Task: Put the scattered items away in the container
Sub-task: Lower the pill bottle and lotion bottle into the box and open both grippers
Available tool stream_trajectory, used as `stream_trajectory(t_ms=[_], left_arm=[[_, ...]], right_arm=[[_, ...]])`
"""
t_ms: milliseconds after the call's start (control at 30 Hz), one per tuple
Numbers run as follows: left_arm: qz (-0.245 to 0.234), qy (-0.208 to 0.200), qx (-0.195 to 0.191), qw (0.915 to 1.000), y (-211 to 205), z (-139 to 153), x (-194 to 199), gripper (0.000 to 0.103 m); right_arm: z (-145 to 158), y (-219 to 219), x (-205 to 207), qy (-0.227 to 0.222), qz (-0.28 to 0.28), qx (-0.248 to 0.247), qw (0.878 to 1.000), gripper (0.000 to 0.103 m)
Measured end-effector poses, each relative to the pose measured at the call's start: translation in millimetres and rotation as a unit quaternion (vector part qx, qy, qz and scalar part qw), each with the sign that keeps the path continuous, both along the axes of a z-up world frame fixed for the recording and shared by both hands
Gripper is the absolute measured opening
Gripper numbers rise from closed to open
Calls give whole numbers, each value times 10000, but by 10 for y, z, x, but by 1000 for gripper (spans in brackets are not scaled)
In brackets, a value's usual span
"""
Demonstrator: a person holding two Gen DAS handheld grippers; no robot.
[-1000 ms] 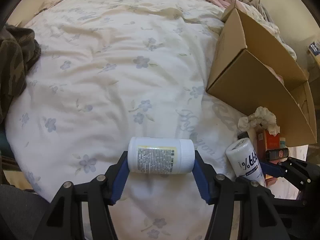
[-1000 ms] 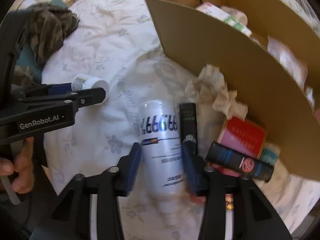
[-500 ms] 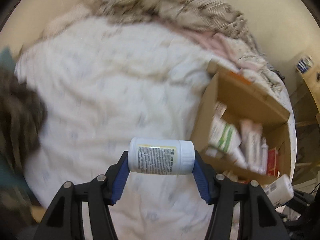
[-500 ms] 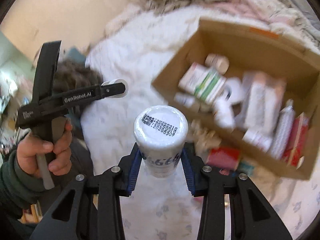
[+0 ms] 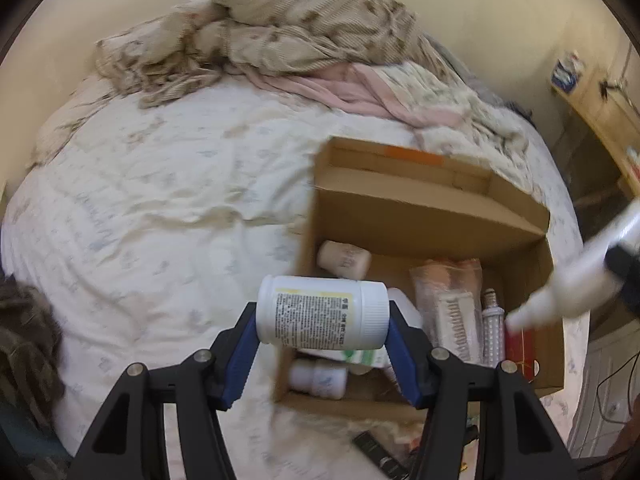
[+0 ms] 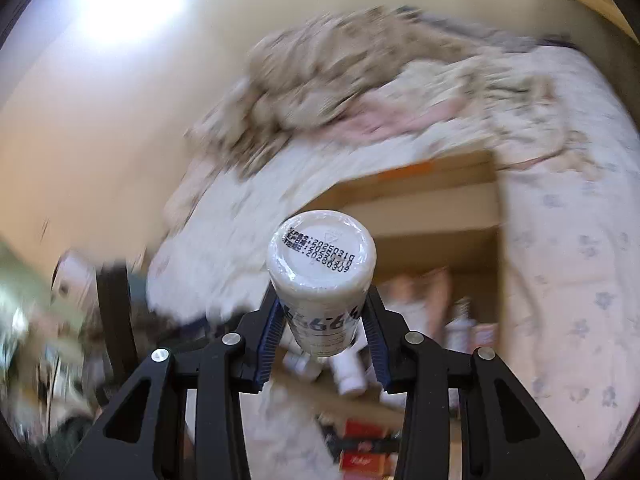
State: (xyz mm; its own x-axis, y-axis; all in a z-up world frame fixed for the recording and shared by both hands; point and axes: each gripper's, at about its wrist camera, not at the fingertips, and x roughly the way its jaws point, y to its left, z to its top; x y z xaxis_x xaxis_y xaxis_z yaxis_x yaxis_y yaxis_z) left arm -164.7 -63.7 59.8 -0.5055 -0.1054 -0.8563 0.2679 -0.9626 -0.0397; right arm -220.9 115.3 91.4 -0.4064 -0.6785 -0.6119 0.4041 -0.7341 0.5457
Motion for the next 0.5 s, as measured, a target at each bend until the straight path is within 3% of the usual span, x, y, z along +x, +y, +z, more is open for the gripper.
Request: stream_trajectory(t_ms=[133, 333, 500], left_arm=[[-251, -232, -197, 9992, 231, -184, -221, 60], [-697, -466, -447, 9955, 463, -416, -399, 60], [-699, -595, -430, 9949, 470, -539, -489, 60]], right_arm=[[-48, 50, -163, -92, -354, 601, 9975, 43], [-375, -63, -288, -750, -139, 1272, 9889, 43], [-607, -135, -294, -1002, 38, 1551, 9828, 43]])
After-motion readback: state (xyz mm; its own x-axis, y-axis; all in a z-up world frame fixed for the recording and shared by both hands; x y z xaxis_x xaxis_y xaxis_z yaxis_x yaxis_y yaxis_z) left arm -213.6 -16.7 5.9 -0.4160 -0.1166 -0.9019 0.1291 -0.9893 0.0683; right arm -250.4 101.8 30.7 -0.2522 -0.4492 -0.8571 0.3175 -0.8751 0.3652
